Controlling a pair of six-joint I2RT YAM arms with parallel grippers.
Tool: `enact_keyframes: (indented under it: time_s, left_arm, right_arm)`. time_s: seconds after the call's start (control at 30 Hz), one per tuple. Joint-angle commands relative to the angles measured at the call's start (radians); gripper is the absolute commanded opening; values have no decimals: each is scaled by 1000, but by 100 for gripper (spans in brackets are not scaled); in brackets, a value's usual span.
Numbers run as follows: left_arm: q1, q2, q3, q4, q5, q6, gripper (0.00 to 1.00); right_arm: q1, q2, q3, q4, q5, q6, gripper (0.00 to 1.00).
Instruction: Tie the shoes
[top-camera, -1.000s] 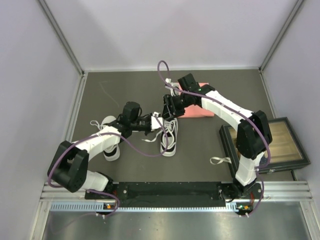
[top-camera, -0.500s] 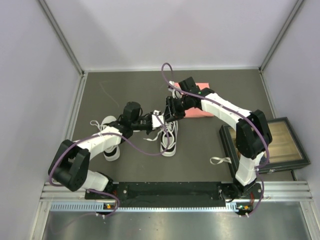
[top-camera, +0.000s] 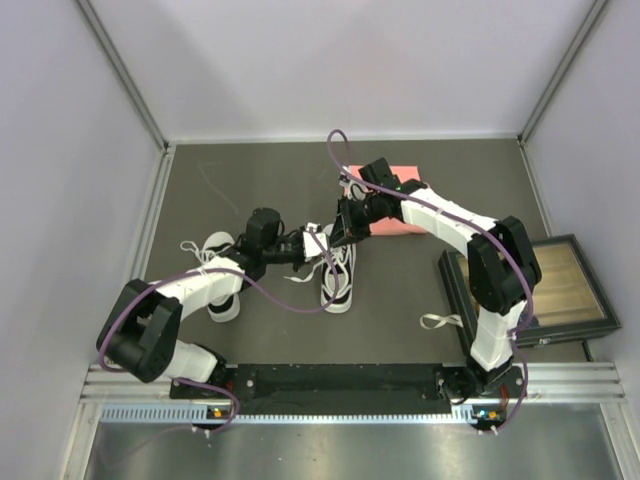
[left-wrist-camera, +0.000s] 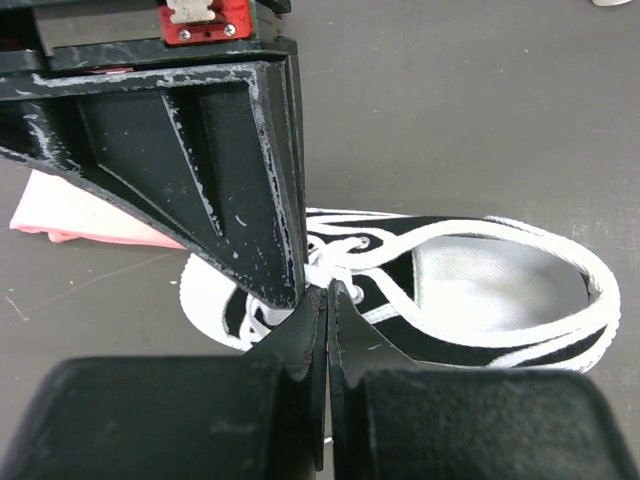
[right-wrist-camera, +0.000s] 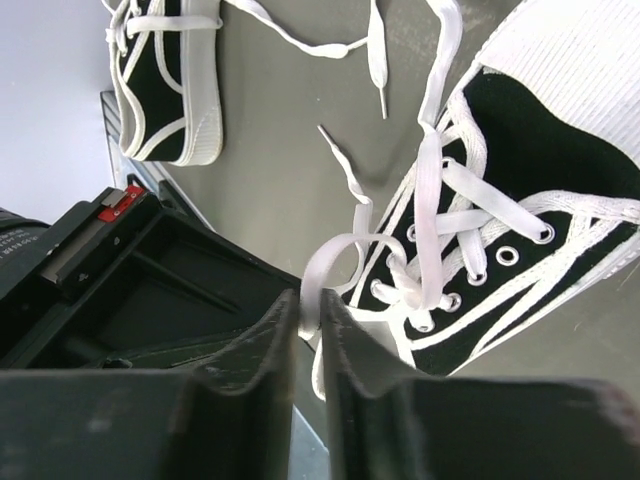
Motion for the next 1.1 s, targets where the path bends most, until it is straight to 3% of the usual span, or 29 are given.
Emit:
enact_keyframes:
  time_s: [0.0,0.07,0.17,0.23,0.33,0.47,0.57,0.77,0.87,1.0,1.07]
  left_arm:
    - [4,-15,-11,95,-34,-5,0]
    - [2,-18,-10,89,-43,-8,0]
    - [10,-31,28,-10,-101,-28,33]
    - [36,-53,56,-127,-112,-67,48]
    - [145,-68,102,-266,-29,-51,54]
    - [263,7,180,-328,-12,-51,55]
    - [285,141,284,-380,-54,-62,55]
    - [292,390,507,-593,50,4,57]
    - [291,473,582,-667,93,89,59]
    - [289,539,647,-849,184,338,59]
    - [285,547,647,-851,196,379,56]
  right_arm:
    - [1,9,-10,5,-51,21,6]
    - [-1,9,-11,4,-45,23,0]
    - [-1,-4,-21,10,-23,26,0]
    - [-1,-12,-24,14,-6,21,0]
    - [-1,-18,-19,14,-2,18,0]
    - [-1,-9,-13,13,-8,15,0]
    - [-1,-8,-11,10,-2,12,0]
    - [-1,3,7,0,-2,10,0]
    - [-2,6,12,-3,4,12,0]
    - [-4,9,15,-9,15,15,0]
    - [-6,8,12,-9,17,16,0]
